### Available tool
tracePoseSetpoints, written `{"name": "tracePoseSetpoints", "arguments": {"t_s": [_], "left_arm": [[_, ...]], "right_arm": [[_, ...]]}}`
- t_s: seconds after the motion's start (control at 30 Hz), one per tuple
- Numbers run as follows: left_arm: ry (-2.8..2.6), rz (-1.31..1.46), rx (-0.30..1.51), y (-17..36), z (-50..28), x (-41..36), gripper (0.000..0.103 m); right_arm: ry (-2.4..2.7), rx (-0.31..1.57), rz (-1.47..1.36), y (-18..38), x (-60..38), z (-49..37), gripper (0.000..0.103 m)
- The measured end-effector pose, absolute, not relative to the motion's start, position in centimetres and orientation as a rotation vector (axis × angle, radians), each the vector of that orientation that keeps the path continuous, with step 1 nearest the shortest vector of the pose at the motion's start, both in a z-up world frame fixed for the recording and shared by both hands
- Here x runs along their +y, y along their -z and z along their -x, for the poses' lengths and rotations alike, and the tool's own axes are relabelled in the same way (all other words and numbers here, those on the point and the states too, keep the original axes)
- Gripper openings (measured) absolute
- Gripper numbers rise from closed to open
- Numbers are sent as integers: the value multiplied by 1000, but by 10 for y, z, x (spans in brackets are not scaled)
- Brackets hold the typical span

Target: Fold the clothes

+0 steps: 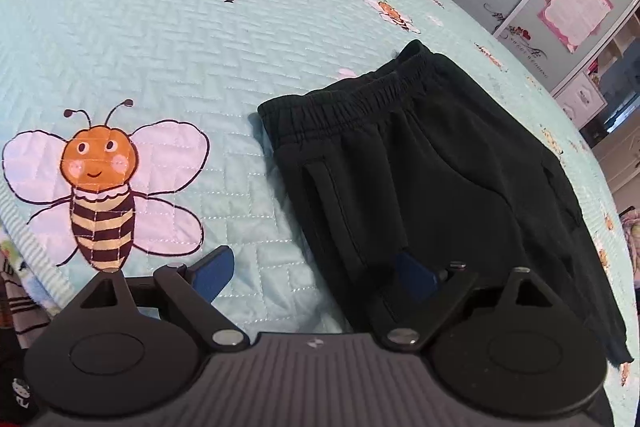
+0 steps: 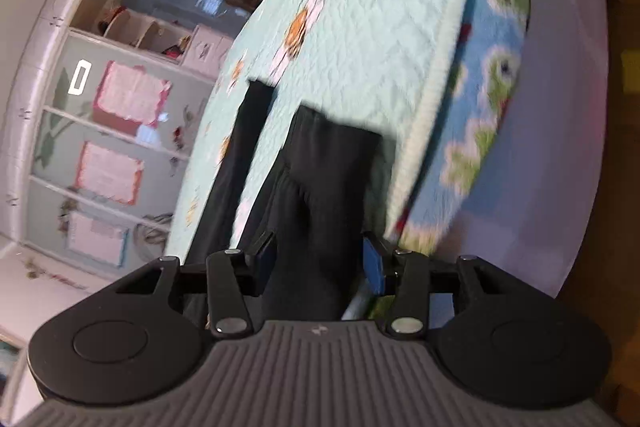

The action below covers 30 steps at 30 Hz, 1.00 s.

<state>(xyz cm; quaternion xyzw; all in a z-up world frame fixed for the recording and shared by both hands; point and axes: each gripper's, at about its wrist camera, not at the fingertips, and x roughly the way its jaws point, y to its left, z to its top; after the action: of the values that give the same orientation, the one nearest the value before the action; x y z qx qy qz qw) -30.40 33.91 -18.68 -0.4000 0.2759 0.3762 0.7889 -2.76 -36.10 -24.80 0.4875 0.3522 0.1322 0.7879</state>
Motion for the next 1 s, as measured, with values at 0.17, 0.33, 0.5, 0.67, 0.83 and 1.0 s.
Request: {"name": "tracePoseSetpoints", "arguments": {"t_s": [0.17, 0.33, 0.5, 0.67, 0.83, 1.0], "left_arm": [[-772, 913, 572, 187, 298, 347, 93], [-725, 956, 558, 191, 290, 349, 93], [-710, 973, 548, 196, 287, 351, 95], [-689, 1103, 483, 197, 300, 367, 94], [-680, 1228, 418, 203, 319, 384, 94], [-636, 1256, 431, 202, 306, 396, 94]], "right_arm": [[-312, 757, -1048, 247, -347, 24, 49], [-339, 755, -1023, 240, -336, 16, 48], [-331, 776, -1035, 243, -335, 19, 41], [-381, 739, -1157, 237, -338, 16, 40], [-330, 793, -1107, 244, -339, 14, 41], [-320, 795, -1120, 250, -339, 19, 42]]}}
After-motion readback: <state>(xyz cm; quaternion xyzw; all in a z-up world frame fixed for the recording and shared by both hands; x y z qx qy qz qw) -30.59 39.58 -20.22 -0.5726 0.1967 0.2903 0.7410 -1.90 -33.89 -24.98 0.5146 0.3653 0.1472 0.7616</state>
